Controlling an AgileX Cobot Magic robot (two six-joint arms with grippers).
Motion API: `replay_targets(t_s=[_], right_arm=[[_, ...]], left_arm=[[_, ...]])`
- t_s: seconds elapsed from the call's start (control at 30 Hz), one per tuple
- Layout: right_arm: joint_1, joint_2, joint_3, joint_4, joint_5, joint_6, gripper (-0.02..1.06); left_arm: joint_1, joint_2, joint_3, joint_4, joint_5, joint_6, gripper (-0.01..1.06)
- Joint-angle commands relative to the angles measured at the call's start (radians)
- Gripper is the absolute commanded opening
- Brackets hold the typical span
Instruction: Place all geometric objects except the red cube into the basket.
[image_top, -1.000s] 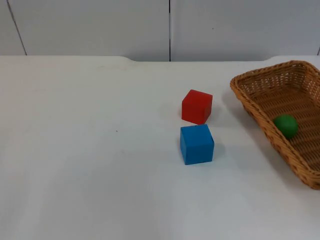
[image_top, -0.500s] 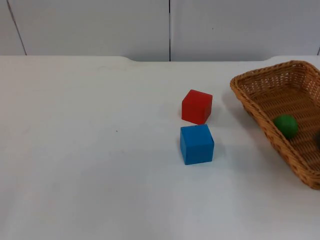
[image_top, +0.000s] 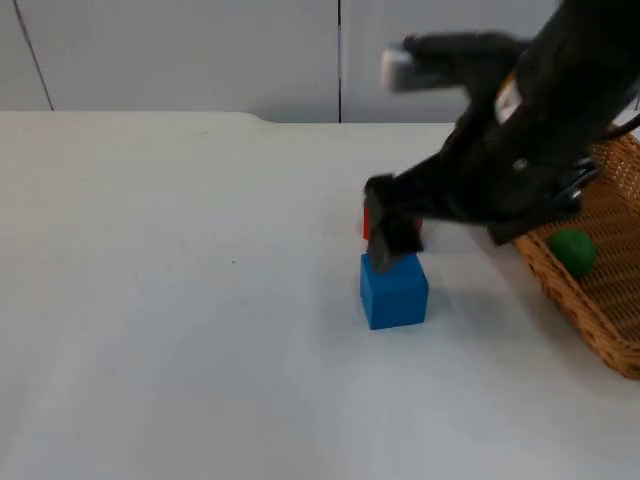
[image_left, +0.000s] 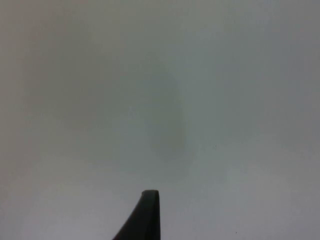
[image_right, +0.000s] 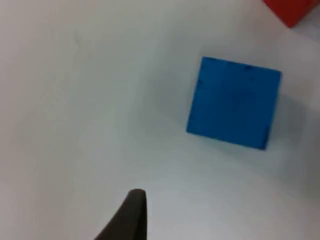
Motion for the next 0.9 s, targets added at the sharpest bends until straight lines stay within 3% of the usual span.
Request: replay_targets(t_s=[0.0, 0.27, 0.43, 0.5, 0.57, 0.6, 0.7, 0.87], right_arm=[[0.004, 0.074, -0.04, -0.017, -0.037, 0.014, 1.05], [0.004, 0.231, -0.095, -0.061, -0.148, 0.078, 1.01], [0.004, 0.265, -0.095, -0.073, -0.221, 0.097, 0.87], [0.004, 0.269, -0.095, -0.073, -0.229, 0.099, 0.71], [0.004, 0.269, -0.095, -0.075, -0.229, 0.099, 0.42], [0.004, 0.269, -0.095, -0.075, -0.229, 0.099, 0.42], [0.004, 0.231, -0.095, -0.077, -0.22, 0.08, 0.0], [0.004, 0.099, -0.095, -0.077, -0.167, 0.059, 0.0]], left_arm=[[0.003, -0.004, 0.002, 0.006, -0.016, -0.007, 0.95], [0.003, -0.004, 0.002, 0.006, -0.018, -0.007, 0.95], [0.003, -0.004, 0.002, 0.011, -0.018, -0.007, 0.95], [0.003, -0.004, 0.002, 0.011, -0.022, -0.007, 0.95], [0.003, -0.004, 0.002, 0.011, -0.022, -0.007, 0.95], [0.003, -0.004, 0.002, 0.011, -0.022, -0.007, 0.95], [0.003, -0.004, 0.002, 0.016, -0.021, -0.007, 0.95], [0.003, -0.004, 0.002, 0.02, -0.021, -0.007, 0.95]])
